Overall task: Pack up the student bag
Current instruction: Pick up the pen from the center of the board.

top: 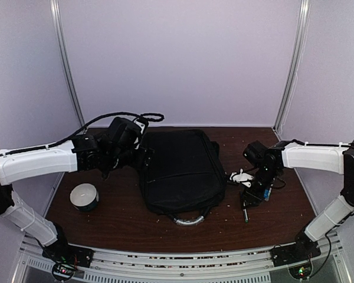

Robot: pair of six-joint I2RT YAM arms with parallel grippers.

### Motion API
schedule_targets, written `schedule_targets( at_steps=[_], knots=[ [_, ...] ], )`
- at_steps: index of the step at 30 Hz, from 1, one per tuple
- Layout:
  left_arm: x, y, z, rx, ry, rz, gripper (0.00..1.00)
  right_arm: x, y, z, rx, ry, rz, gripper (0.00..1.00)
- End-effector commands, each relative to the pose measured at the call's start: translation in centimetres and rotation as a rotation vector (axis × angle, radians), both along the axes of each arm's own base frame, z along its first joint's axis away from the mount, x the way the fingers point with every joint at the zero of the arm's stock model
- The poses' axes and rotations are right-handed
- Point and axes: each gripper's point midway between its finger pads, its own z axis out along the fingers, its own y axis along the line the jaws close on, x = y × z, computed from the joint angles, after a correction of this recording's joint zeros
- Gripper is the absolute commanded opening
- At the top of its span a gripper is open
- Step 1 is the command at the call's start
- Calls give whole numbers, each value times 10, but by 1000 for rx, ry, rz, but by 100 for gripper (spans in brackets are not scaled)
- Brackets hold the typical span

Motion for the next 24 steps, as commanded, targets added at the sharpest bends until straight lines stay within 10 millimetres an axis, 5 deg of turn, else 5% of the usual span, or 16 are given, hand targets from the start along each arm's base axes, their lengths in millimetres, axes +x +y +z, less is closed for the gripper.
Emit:
schedule_targets(
  at_steps=[1, 7, 14, 24],
  knots=[
    [-4, 4, 4, -84, 58, 75, 92, 14, 7, 8, -27, -36, -44, 58],
    [1, 12, 0, -117, -33, 109, 91, 12, -5, -17, -167, -95, 43, 57],
    [2, 26, 24, -159, -116, 166, 91, 10, -19, -24, -265, -122, 90, 57],
    [6, 12, 36, -126, -108, 109, 90, 0, -17, -29, -242, -87, 86, 53]
  ],
)
